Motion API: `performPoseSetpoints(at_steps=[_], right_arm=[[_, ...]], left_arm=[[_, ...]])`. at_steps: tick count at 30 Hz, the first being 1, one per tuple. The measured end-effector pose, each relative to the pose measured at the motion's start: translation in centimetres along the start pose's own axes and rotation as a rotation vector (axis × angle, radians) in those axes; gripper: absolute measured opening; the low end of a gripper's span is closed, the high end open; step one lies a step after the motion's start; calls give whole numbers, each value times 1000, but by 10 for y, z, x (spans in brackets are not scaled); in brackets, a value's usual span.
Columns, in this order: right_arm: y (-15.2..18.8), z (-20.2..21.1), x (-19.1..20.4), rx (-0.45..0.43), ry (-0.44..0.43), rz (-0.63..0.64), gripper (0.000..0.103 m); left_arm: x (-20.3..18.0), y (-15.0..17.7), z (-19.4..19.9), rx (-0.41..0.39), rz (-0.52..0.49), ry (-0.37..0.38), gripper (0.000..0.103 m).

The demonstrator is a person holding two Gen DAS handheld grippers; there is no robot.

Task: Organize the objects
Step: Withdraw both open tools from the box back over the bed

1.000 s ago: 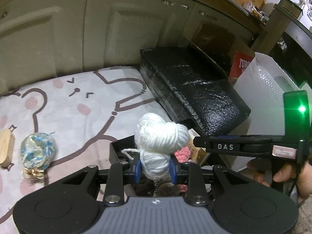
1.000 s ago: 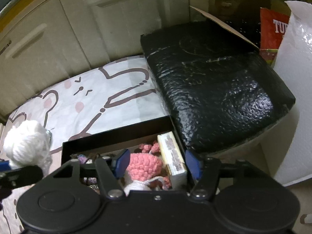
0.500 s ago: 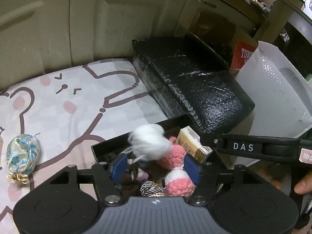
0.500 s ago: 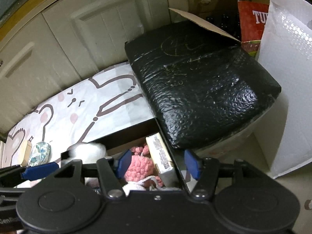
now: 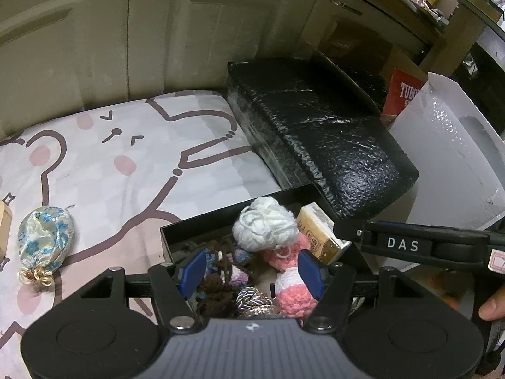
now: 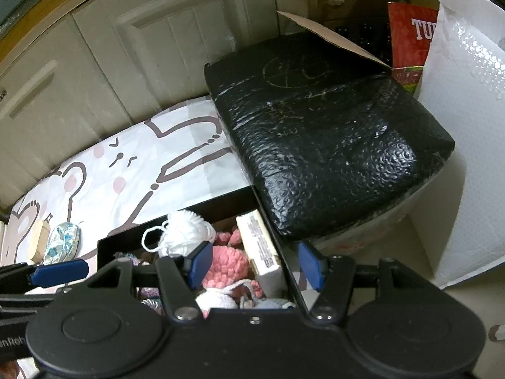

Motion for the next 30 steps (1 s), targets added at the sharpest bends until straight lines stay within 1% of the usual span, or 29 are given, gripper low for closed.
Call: performPoseSetpoints(at_steps=[9, 18, 21, 24, 27, 30], right_arm=[[2, 11, 6, -17, -1, 16, 62], [7, 23, 17, -39, -2, 28, 62], [11, 28, 20, -49, 1, 38, 64], [14, 35, 21, -62, 8, 43, 66], [17, 41, 22, -74, 9, 45, 68], [21, 46, 23, -83, 22, 56, 73]], left_arm=[[4, 2, 11, -15, 14, -1, 65], [18, 9, 28, -38, 57, -20, 65], [23, 12, 33, -46, 68, -33, 65], [28, 15, 37, -49, 75, -52, 69], [33, 18, 41, -56, 82, -69, 75], [38, 20, 45, -63, 91, -89, 82]])
Point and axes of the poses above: each gripper's, at about its wrist camera, not at the fingertips, and z roughly against the way its jaws point, x to its left, y to its underside, the point moved 8 cm from there along -z, roughly the way its jaws point, and after that the axes turned 15 degrees about x, right-handed, at the moved point
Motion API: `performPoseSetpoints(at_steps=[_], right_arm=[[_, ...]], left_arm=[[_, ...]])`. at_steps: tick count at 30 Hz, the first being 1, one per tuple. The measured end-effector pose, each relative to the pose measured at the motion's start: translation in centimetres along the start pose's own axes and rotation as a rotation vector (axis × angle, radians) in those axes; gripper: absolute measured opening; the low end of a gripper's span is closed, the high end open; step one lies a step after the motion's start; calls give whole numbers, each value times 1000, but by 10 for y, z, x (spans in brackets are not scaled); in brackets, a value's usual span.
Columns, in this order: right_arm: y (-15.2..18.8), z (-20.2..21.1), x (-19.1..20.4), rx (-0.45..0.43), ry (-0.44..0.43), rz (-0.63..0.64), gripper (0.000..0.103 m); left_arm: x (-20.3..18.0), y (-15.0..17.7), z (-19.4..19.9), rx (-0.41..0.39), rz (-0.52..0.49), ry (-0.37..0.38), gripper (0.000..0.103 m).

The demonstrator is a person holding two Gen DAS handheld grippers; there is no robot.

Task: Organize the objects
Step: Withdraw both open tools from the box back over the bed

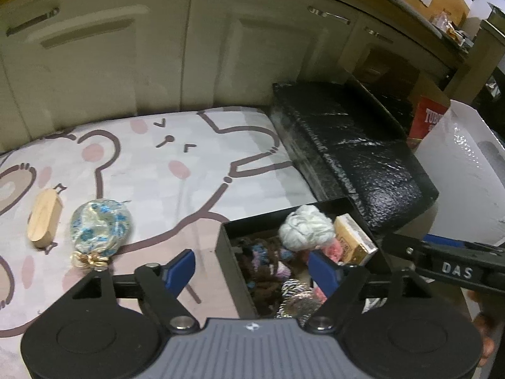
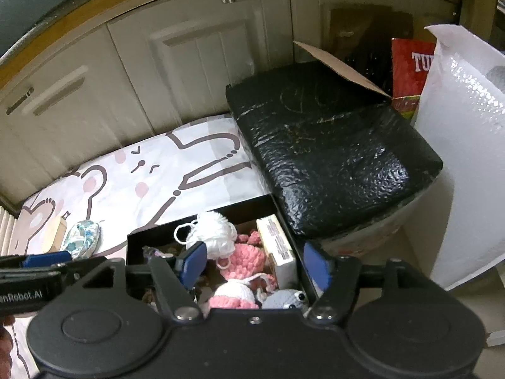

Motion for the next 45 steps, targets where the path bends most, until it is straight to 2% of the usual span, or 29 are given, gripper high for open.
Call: performPoseSetpoints(at_steps=[7, 10, 20, 33, 45], right_arm=[[6, 11, 2, -26, 23, 11, 85], [8, 13, 2, -33, 34, 12, 93], [14, 20, 7, -54, 66, 39, 103], [20, 23, 10, -62, 91, 37, 103], [19, 20, 33, -68, 85, 60, 103]], left_arm=[[12, 5, 6, -12, 9, -39, 97], [16, 7, 8, -18, 15, -54, 102], [31, 14, 11, -19, 32, -101, 103], [50, 22, 19, -28, 65, -110, 103], [78, 30, 31, -54, 92, -130, 103]])
Point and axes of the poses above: each gripper's, at about its wrist camera, not at the fingertips, and z roughly against the way its jaws point, x to its left, y to its underside, the point moved 8 cm from there along -z, roughly the way its jaws point, and after that the axes turned 15 degrees about x, right-handed, at the moved point
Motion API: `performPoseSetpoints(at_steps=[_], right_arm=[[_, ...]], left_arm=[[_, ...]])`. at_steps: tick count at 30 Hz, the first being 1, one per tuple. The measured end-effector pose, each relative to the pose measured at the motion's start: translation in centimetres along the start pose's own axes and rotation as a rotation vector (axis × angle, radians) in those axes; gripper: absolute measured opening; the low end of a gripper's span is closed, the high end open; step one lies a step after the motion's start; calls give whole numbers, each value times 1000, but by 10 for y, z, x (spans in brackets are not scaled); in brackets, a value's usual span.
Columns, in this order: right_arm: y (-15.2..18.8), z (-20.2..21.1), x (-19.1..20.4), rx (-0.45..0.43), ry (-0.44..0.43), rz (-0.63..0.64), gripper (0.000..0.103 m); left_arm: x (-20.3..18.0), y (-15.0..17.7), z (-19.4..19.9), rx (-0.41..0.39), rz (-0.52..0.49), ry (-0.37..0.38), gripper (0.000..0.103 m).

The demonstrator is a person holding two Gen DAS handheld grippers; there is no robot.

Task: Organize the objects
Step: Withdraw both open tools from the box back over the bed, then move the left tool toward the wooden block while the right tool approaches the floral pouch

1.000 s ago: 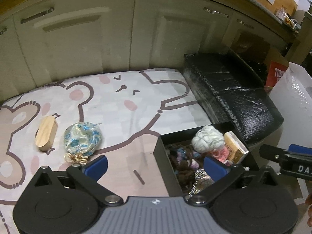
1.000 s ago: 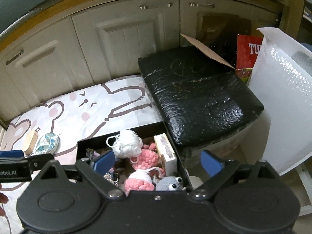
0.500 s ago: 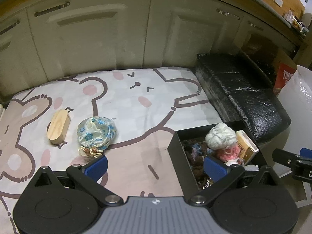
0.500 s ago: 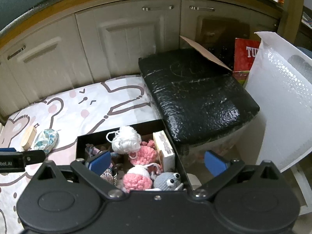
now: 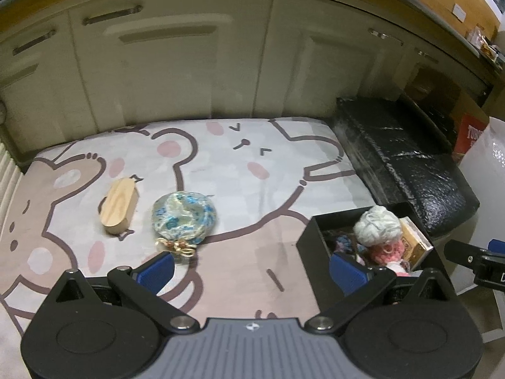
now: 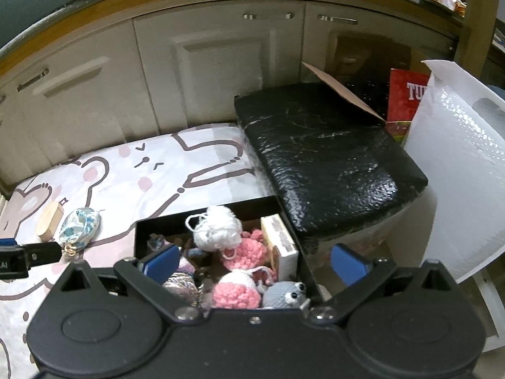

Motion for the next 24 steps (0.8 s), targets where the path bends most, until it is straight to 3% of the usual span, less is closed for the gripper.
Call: performPoseSetpoints(at_steps=[24], right_arm=[[-6, -2, 101, -6, -95, 152, 103]], left_arm=[[100, 20, 22, -33, 166, -73, 103]])
Point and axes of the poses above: each gripper's, at about its wrist camera, not at the fingertips, and z roughly against the way its jaws point, x to its left, y to its underside, the point moved 8 cm from there along -z, roughly the way its jaws point, and after that the axes turned 15 degrees about x, right-handed, at the moved point
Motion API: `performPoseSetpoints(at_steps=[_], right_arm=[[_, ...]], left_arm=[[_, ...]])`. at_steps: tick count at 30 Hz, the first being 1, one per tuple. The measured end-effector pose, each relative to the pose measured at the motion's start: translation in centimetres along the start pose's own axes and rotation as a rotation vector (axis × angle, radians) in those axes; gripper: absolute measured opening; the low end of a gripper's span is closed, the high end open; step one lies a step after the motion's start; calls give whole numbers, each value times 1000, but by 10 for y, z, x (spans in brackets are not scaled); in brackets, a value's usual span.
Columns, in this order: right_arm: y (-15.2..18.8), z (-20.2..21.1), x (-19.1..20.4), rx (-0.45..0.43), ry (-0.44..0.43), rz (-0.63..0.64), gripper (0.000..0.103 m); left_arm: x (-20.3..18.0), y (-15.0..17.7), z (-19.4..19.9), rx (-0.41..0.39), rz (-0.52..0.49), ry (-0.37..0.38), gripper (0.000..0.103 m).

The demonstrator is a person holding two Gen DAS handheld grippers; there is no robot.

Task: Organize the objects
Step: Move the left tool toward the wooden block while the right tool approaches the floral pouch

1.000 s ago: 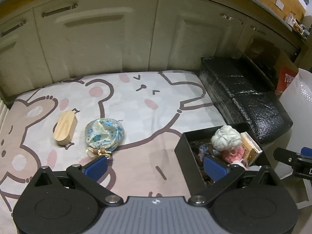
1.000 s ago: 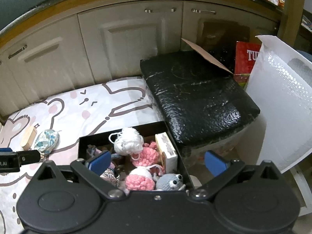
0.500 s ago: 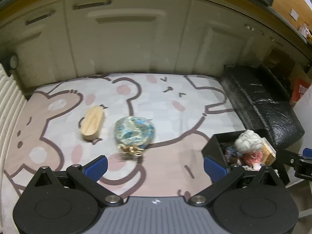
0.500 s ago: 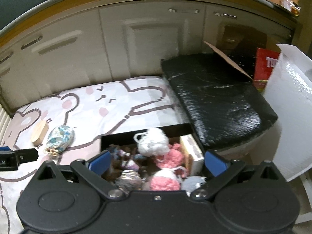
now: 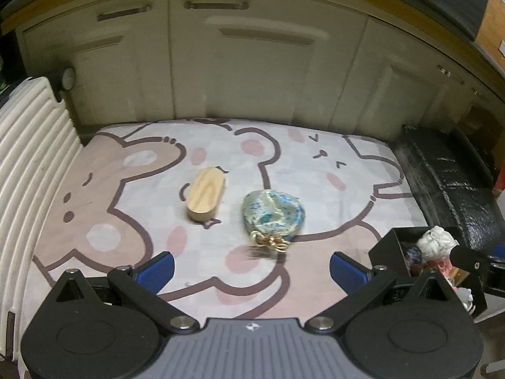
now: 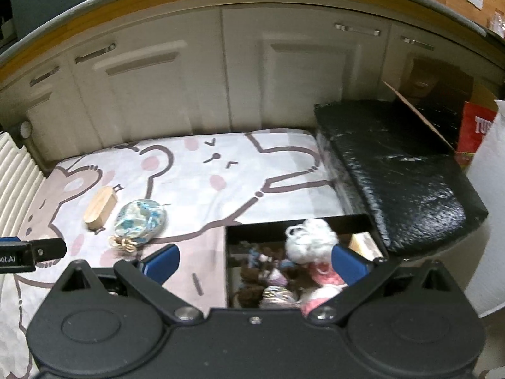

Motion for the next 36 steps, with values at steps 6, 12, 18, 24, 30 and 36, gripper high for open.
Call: performPoseSetpoints(at_steps=[6, 12, 18, 24, 30, 36], right_arm=[[-3, 1, 15, -6, -16, 20, 103], [-5, 2, 23, -19, -45, 5, 103], [-9, -2, 34, 1, -68, -14, 103], [-18, -5, 52, 10, -77, -18, 103], [-33, -15, 60, 60, -110, -77, 103], [-56, -34, 75, 89, -132, -78, 103]], left_arm=[[13, 0, 3, -18, 29, 3, 103], [20, -5, 9, -62, 36, 10, 103], [25, -10, 13, -86, 35, 27, 103], [35, -16, 18, -106, 36, -13, 103], [53, -33, 19, -128, 39, -54, 103], [65, -57, 4, -147, -4, -76, 102]])
Point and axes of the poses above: each gripper's, at about its wrist camera, not at the fingertips, and z roughly against the way its jaws point, x to its left, y to its underside, the point moved 8 cm from there along -z, roughly the way its jaws point, and after that the axes turned 15 degrees about x, right-handed, at the moved point
